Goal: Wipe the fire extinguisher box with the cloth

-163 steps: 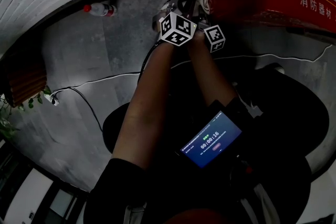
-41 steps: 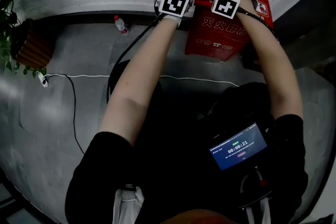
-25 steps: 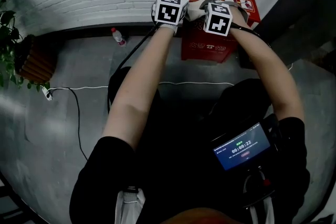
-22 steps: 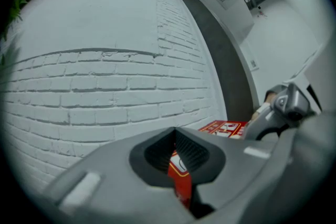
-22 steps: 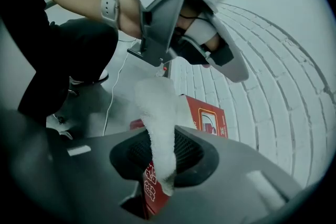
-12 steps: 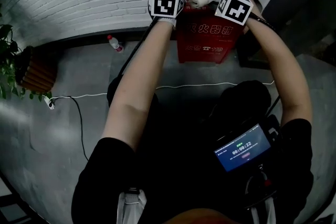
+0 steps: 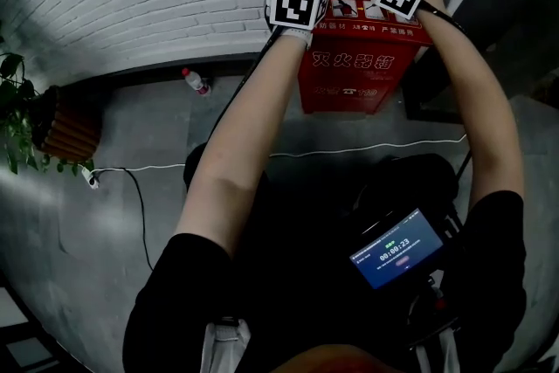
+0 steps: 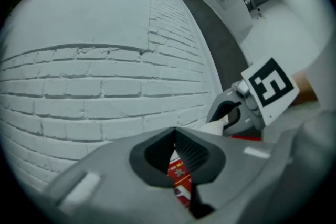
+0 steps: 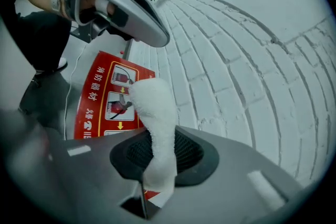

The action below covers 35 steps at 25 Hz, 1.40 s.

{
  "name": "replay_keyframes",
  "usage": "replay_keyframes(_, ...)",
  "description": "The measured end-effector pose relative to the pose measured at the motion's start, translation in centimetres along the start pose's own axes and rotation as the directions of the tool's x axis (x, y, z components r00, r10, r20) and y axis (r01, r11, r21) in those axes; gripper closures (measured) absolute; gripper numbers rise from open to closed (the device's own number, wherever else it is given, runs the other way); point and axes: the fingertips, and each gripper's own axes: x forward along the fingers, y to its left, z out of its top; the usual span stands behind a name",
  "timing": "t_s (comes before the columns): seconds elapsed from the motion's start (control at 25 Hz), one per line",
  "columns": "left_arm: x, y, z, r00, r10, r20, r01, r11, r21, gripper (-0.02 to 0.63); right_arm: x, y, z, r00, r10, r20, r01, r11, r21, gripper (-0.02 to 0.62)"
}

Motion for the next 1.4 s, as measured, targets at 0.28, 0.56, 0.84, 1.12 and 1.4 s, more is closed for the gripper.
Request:
replay_keyframes(0.28,2.2,-0.4,-1.8,0.999,-0.013,-0.035,0.013,1.000,0.004,0.606,5.0,-1.1,-1.2,0.999,-0.038,-0.035,0.038,0.999,0.028,0.511)
replay_keyframes(0.56,2.4,-0.5,-2.9,0.998,0.013,-0.055,-0.014,1.000,-0.009,0.606,8.0,1.5,-2.0,0.995,0.045,-0.093,-0.049,0.998,-0.040,0.511)
replay_keyframes(0.84,0.3,-1.8,-3.4,0.996,0.032,-0.083,-0.033,0.999,-0.011,0.606,5.8,4.9,-1.4,0.987,0.114,-0.109,-0.124,0.988,-0.090,0.512)
replay_keyframes(1.12,-1.8,-3.8,-3.2,0.994,0.025,-0.104,-0.024,1.000,0.006,0.606,2.0,8.5,-1.2,0.979,0.176,-0.101,-0.186,0.978,-0.098,0.512)
replay_keyframes(1.4,-2.8,-6.2,-3.2,0.995,0.008,-0.097,-0.007,1.000,0.008,0.606,-1.6,12.2,-1.5,0.978,0.186,-0.091,-0.198,0.969,-0.148,0.512)
